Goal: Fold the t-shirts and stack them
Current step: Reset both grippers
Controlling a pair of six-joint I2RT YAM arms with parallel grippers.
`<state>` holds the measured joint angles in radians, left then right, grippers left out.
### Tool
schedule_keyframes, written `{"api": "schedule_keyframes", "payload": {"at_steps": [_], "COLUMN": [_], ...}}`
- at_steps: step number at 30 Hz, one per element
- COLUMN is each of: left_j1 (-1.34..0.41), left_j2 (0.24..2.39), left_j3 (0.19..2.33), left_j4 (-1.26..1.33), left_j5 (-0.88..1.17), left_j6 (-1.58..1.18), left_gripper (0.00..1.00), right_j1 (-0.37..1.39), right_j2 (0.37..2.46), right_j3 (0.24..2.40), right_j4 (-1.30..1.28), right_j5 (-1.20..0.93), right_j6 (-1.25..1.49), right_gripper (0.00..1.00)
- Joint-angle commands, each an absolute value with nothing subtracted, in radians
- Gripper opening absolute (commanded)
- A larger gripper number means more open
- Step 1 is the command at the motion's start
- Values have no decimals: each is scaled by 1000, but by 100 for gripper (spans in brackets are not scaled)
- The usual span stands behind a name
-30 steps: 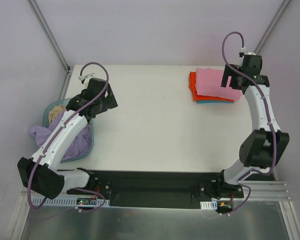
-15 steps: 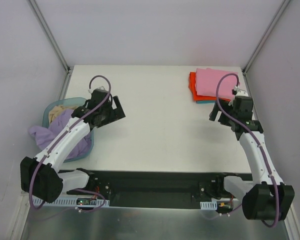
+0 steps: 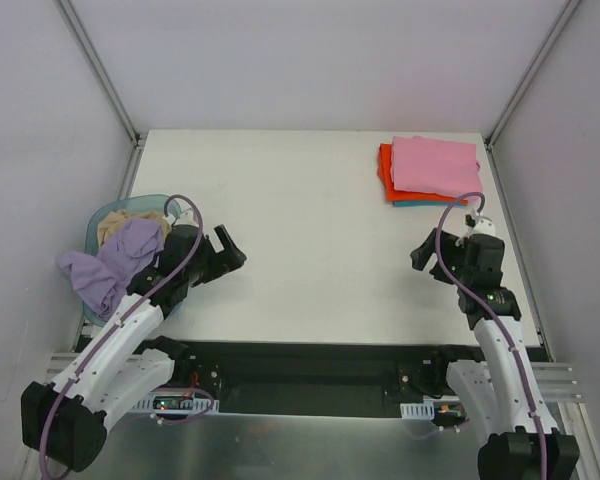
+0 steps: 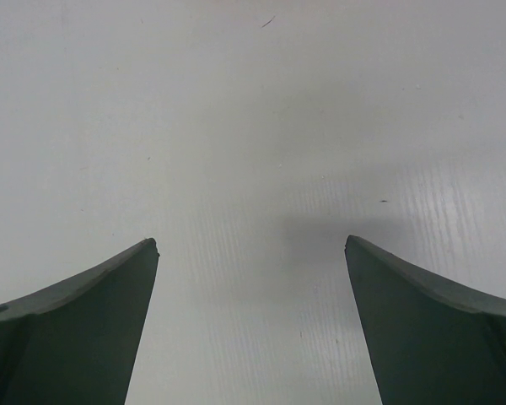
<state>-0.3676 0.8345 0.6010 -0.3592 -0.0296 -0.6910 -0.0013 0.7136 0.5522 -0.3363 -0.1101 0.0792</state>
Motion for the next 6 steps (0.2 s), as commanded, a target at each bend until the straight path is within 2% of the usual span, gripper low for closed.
{"api": "schedule_keyframes", "payload": {"at_steps": [1, 6], "left_j1": [-376, -374], "left_j2": [779, 772], "left_j3": [584, 607], "left_j4": [-299, -301], "left_j5": [-51, -78], "left_j6": [-684, -672], "left_gripper": [99, 99], "right_j1": [-2, -2], "right_j2": [651, 578], "right_j3": [538, 523], "right_j4": [-305, -308], "right_j5": [-114, -95], "right_j6": [98, 103], "right_gripper": [97, 97]}}
